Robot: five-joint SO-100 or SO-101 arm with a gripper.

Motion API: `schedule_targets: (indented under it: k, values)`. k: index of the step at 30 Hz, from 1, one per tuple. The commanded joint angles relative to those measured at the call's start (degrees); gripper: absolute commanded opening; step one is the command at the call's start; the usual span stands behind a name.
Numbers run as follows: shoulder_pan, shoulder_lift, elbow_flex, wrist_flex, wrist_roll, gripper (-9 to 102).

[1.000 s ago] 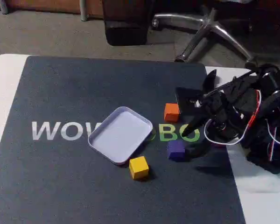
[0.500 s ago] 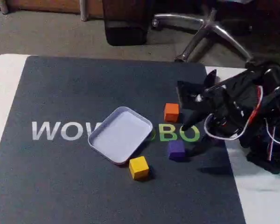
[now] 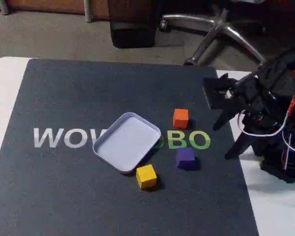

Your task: Move blocks one by one until all three blocks are in the tray.

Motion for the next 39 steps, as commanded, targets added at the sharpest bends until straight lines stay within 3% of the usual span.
schedule_targets:
  k: [1,8,24,39]
  values:
    - [-1.4,-9.8,-8.0,-0.3,1.8,24]
    - [-4.4,-27.7,-20.4,-0.9,7.2,24]
    - [-0.4,-39.6,-13.1,-14.7,10.6,24]
    - [3.6,-56.2,-14.2,-25.6,6.9,24]
